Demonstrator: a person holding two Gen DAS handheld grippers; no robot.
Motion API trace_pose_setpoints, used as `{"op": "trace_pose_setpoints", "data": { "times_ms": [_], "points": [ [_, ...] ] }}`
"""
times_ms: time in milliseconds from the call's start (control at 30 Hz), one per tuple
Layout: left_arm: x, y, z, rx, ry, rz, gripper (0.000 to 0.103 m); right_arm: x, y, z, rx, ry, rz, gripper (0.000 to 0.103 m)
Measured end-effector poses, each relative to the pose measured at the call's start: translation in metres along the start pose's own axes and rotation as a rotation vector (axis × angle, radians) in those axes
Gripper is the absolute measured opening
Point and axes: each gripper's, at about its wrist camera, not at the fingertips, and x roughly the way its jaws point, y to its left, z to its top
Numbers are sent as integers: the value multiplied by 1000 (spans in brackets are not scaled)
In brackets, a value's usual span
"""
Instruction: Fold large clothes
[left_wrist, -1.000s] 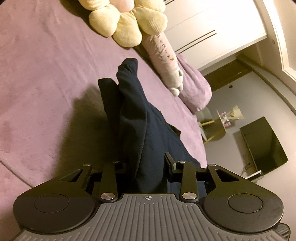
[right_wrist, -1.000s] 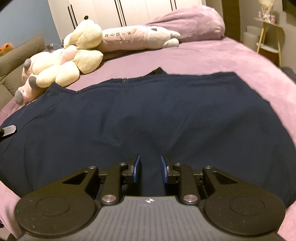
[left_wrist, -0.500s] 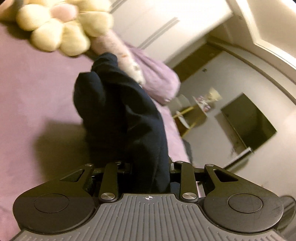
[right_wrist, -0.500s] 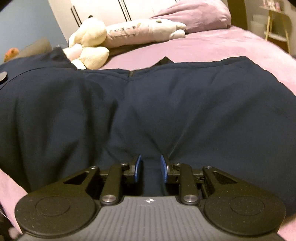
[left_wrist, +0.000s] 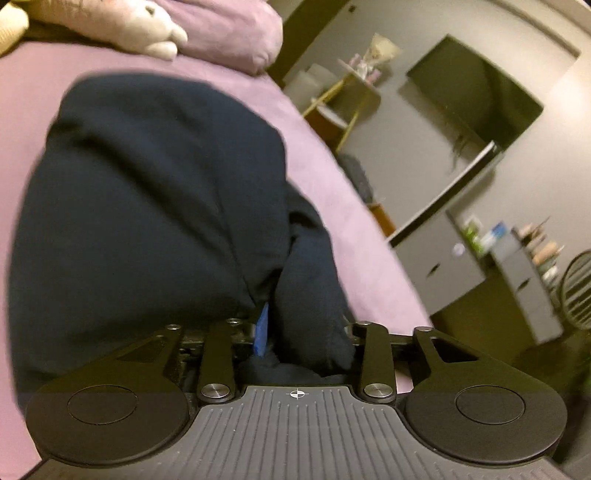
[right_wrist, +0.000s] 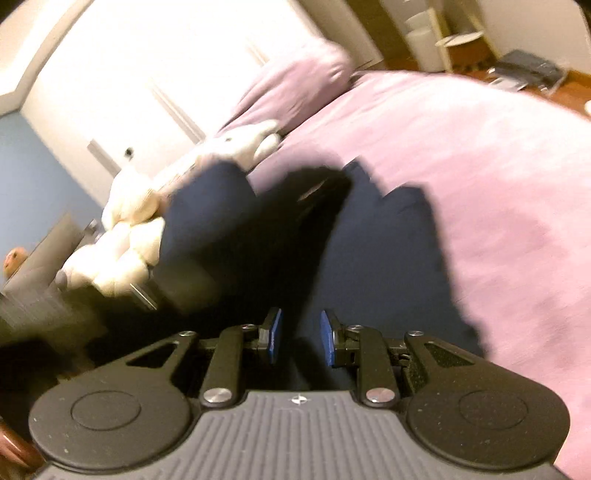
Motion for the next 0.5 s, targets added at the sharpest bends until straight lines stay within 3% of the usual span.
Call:
{"op": "trace_pose_setpoints", "data": {
  "times_ms": [133, 267, 367, 433, 500],
  "points": [
    [-4, -6, -11, 41, -55, 2, 50, -18, -7, 22, -3, -78, 50, 25],
    [-5, -8, -7, 54, -50, 8, 53, 5, 0, 38, -53, -9, 176, 25],
    [-7, -15, -4, 59, -44, -4, 63, 23, 12, 46, -77, 32, 222, 25],
    [-8, -23, -3, 77, -32, -15, 70, 37, 17, 48, -134, 88, 198, 24],
    [-16, -28, -5, 113, -11, -3, 70, 46, 11, 44, -176, 149, 108, 21]
  ]
}}
